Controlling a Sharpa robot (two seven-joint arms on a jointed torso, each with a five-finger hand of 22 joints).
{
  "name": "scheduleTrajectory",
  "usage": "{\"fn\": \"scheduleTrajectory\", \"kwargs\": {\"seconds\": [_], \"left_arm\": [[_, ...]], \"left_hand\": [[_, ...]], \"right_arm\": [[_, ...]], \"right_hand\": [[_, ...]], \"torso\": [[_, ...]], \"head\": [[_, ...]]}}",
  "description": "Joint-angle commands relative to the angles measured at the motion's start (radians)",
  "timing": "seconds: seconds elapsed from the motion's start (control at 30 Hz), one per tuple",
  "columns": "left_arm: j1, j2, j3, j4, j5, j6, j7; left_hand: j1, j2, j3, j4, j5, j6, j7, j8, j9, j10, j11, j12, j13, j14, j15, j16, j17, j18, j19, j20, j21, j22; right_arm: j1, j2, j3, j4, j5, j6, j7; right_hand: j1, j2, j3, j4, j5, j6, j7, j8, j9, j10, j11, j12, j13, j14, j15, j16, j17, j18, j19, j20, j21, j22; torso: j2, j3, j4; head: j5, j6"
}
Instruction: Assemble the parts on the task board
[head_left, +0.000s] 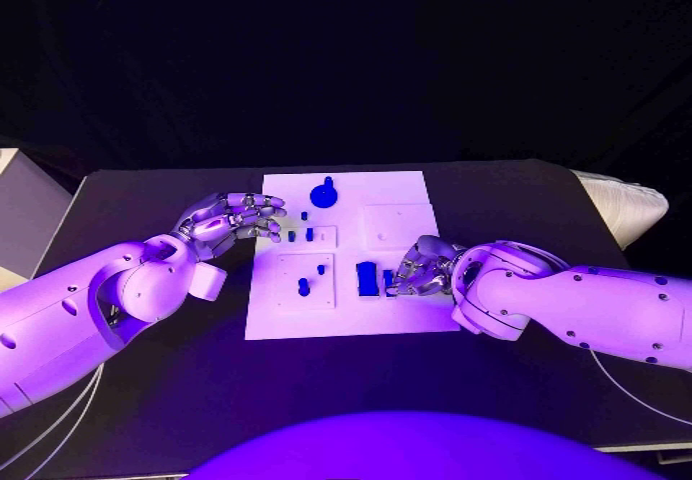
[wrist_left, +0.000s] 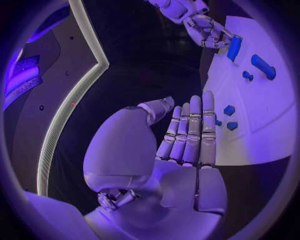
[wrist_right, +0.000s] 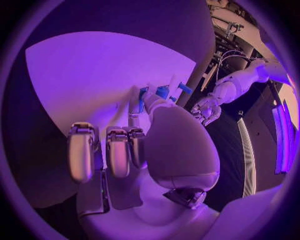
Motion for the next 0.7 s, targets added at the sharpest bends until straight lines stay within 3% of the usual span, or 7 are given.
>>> {"fn": "scheduleTrajectory", "kwargs": {"seconds": [0.03, 0.47, 0.7], "left_arm": [[-0.001, 0.002, 0.001, 0.001, -0.001, 0.017, 0.008], [-0.001, 0.003, 0.001, 0.001, -0.001, 0.017, 0.008], [-0.001, 0.002, 0.001, 0.0, -0.001, 0.016, 0.009]], "left_hand": [[-0.004, 0.005, 0.003, -0.004, 0.001, -0.008, 0.014, 0.006, -0.001, -0.002, 0.002, 0.006, -0.001, -0.002, 0.003, -0.003, 0.001, 0.011, -0.002, 0.002, -0.004, 0.001], [-0.004, 0.005, 0.003, -0.004, 0.001, -0.008, 0.014, 0.006, -0.001, -0.002, 0.002, 0.006, -0.001, -0.002, 0.003, -0.003, 0.001, 0.011, -0.002, 0.002, -0.004, 0.001], [-0.006, 0.007, 0.005, -0.006, 0.001, -0.009, 0.014, 0.008, -0.002, -0.003, 0.002, 0.007, -0.002, -0.003, 0.003, -0.004, 0.003, 0.011, -0.003, 0.003, -0.005, 0.001]], "right_arm": [[-0.005, 0.002, -0.003, -0.004, -0.052, 0.011, -0.029], [-0.005, 0.001, -0.003, -0.007, -0.095, -0.014, -0.031], [-0.005, -0.004, -0.003, -0.002, -0.091, -0.034, -0.006]], "right_hand": [[0.025, 0.002, 0.019, 0.002, -0.035, 0.005, -0.004, 0.003, -0.005, 0.098, -0.009, 0.003, 0.255, 0.107, -0.008, 0.003, 0.26, -0.015, 0.081, -0.009, 0.004, 0.233], [0.068, -0.003, 0.066, -0.016, -0.026, 0.008, -0.006, 0.001, -0.015, 0.098, -0.012, 0.001, 0.254, 0.107, -0.01, 0.002, 0.259, -0.015, 0.081, -0.011, 0.004, 0.233], [0.047, -0.023, 0.064, -0.002, -0.02, 0.009, -0.002, 0.001, -0.018, 0.097, -0.008, -0.001, 0.253, 0.107, -0.008, 0.002, 0.259, -0.014, 0.08, -0.011, 0.002, 0.232]], "torso": [[0.0, 0.0005, -0.0003], [0.0, 0.0003, -0.0001], [0.0, 0.0005, 0.0001]], "head": [[0.0, 0.0], [0.0, 0.0], [0.001, 0.0]]}}
